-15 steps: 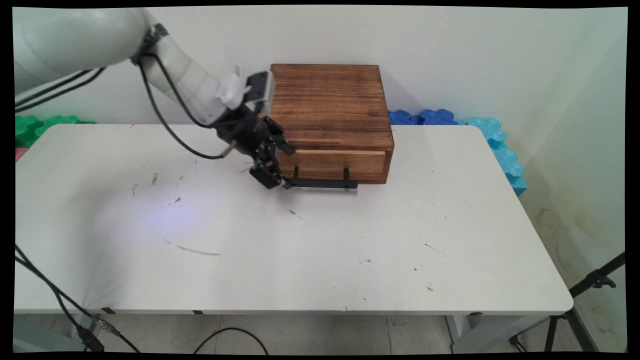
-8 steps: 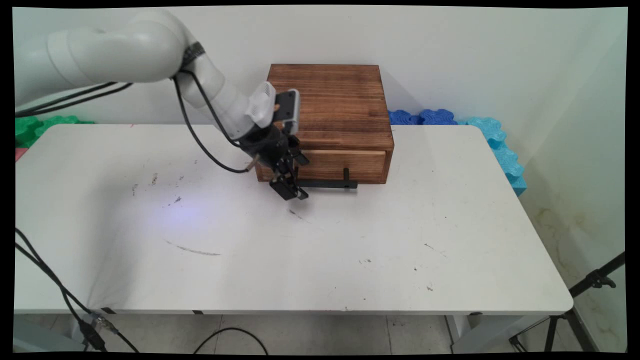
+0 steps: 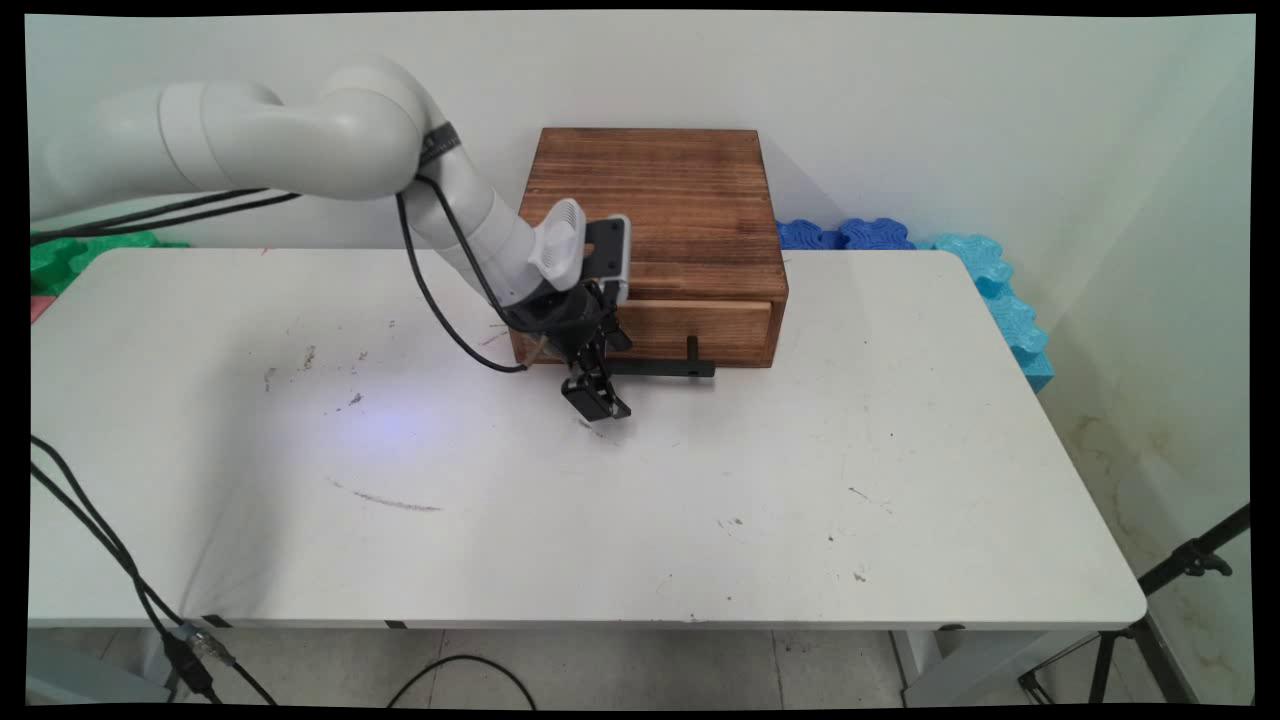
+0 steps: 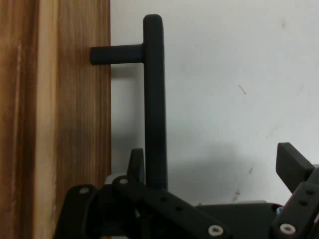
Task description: Open the drawer
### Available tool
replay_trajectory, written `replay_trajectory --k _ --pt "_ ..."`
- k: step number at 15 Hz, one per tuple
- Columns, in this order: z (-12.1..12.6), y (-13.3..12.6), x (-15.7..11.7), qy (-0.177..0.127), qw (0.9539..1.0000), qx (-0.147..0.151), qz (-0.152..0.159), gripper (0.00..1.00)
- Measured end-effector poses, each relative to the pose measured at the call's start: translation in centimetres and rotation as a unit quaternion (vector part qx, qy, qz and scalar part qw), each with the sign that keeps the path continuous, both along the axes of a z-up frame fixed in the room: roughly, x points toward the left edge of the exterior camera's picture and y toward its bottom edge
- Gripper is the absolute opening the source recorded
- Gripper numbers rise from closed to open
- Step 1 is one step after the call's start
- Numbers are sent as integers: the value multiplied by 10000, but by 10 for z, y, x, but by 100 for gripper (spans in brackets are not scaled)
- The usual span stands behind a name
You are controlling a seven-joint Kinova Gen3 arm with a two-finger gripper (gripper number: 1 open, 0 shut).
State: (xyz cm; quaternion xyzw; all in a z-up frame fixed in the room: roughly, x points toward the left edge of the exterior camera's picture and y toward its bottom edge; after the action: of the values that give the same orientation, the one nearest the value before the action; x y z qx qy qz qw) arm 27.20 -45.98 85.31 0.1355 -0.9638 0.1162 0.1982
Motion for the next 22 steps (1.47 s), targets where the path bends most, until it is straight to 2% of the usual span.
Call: replay_trajectory --k 12,22 --pt "-31 -9 -17 -306 9995 -52 -4 100" --pt "-38 1 -24 -334 9994 78 80 100"
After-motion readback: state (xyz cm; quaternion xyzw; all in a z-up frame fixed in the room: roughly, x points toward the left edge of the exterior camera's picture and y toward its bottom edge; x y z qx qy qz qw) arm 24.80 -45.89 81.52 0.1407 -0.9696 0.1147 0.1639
